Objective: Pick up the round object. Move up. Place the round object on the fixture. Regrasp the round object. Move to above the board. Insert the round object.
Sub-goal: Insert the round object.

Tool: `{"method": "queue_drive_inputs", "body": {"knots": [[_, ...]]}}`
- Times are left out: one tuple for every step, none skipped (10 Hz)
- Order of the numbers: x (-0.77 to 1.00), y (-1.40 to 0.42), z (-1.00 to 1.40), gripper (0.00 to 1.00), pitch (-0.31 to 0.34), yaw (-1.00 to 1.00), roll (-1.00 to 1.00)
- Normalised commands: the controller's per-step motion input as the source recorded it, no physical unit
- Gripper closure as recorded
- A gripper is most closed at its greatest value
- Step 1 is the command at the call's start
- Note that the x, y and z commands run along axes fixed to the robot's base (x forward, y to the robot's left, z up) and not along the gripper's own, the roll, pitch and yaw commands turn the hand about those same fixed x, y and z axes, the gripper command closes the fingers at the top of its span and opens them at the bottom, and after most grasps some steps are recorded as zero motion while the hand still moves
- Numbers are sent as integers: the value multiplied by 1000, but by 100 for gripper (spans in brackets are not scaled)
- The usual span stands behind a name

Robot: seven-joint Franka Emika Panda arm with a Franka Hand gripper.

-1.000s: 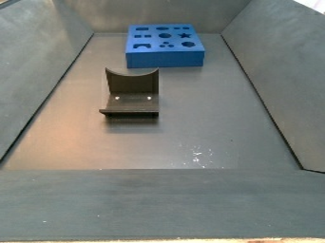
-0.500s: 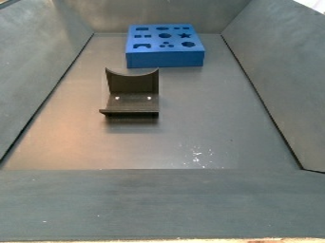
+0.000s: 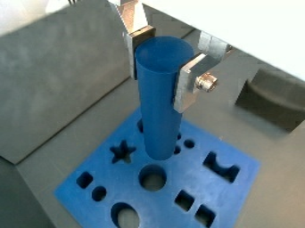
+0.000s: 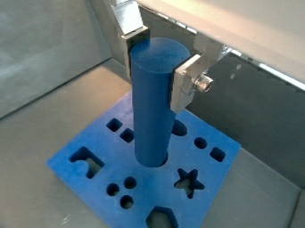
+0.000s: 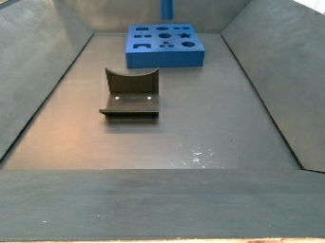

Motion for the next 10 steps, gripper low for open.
{"method": "queue_drive_inputs", "body": {"knots": [[0,-154,-557,100,-169,-34,-89],[0,-223,-371,100,-191,-14,0],[0,-243,-263,100,-194,-11,17],[0,-203,-206,100,-160,-9,24],[0,-180,-197,100,-160,0,33],[0,-143,-226,100,-156,0,47],[-9,-57,-249,100,-124,0,94],[0,-14,-246,100,-91,0,133],[0,0,-249,100,-69,0,179],[0,0,-260,100,-76,0,137]]}}
